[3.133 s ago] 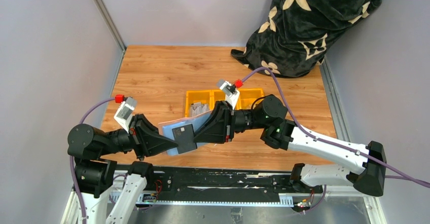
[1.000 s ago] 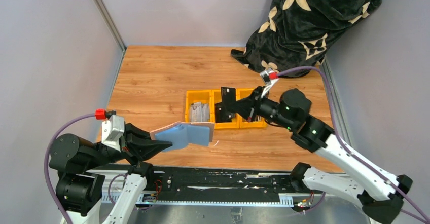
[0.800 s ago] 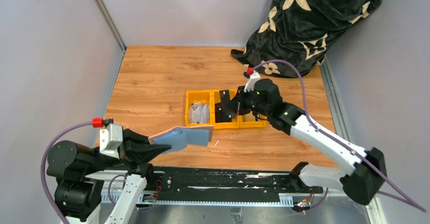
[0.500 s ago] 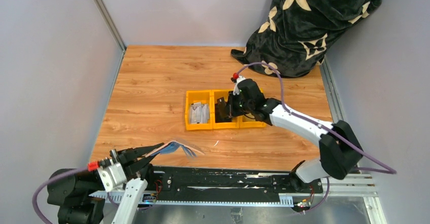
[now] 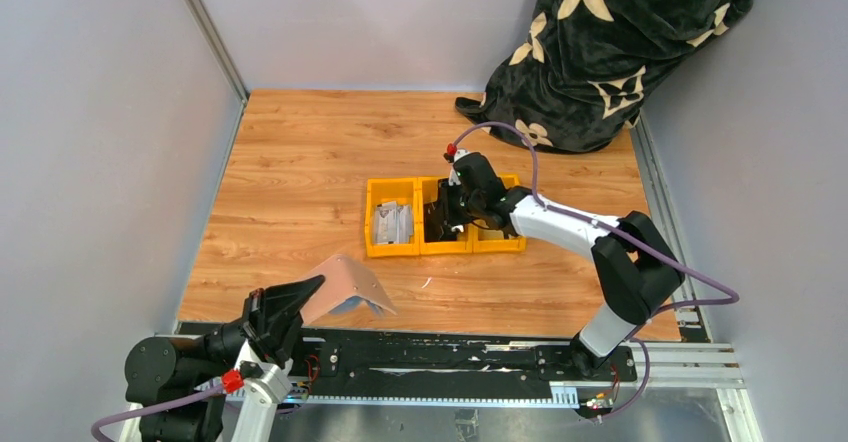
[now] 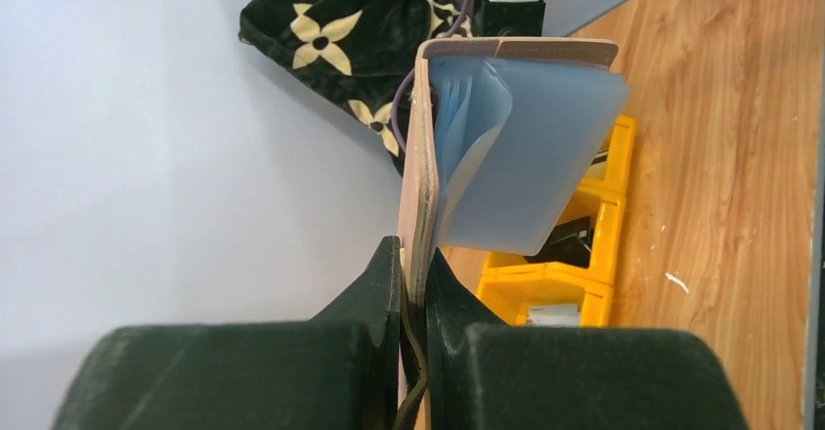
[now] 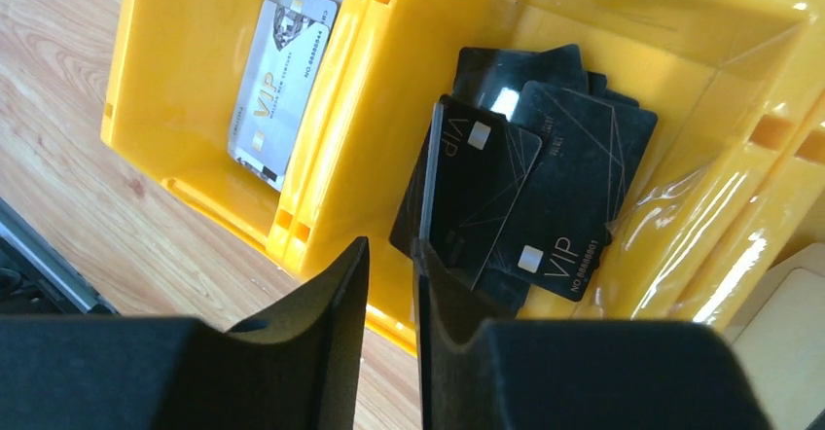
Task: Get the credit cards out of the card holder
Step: Place the credit card in the storage box.
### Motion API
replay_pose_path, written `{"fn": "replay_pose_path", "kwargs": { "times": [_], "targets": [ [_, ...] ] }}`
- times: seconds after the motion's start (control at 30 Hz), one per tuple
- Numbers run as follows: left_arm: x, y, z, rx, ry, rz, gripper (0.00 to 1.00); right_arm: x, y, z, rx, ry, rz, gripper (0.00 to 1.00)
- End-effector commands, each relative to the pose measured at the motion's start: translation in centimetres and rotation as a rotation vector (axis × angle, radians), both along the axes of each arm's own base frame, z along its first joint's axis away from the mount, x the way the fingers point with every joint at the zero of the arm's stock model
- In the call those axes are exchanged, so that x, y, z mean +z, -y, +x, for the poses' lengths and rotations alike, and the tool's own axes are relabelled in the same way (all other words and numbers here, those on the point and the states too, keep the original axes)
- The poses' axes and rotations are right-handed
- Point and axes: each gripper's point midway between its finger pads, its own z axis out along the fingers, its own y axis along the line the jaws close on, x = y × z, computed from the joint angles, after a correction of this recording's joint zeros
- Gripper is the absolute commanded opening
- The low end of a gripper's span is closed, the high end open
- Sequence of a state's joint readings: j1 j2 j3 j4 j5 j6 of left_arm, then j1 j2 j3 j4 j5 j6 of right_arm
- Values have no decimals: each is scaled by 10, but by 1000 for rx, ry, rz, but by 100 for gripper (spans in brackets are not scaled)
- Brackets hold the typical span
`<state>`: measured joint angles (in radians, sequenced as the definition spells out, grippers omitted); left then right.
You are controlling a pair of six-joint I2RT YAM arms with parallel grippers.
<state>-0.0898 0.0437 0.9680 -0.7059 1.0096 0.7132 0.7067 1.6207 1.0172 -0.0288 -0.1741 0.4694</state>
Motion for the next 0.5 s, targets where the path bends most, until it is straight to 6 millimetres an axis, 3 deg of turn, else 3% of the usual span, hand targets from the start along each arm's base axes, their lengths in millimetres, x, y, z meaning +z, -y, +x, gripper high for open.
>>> {"fn": "replay_pose_path", "kwargs": {
  "times": [0.0,0.1,0.23,0.37,0.47],
  "targets": [
    [-1,3,2,-17,101,61,0,20,4,20,-45,70,-1,34],
    [-3,4,3,-21,105,68,0,46,8,17,-60,110,28,45],
    [-9,5,6,-31,104,80,0,113,5,0,-22,224,174,51],
    [-20,8,13,-56,91,99,0,170,-9,-37,75,315,311,55],
    [-28,9,19,-63,104,119,0,191,-29,-79,184,336,379,55]
  ]
}}
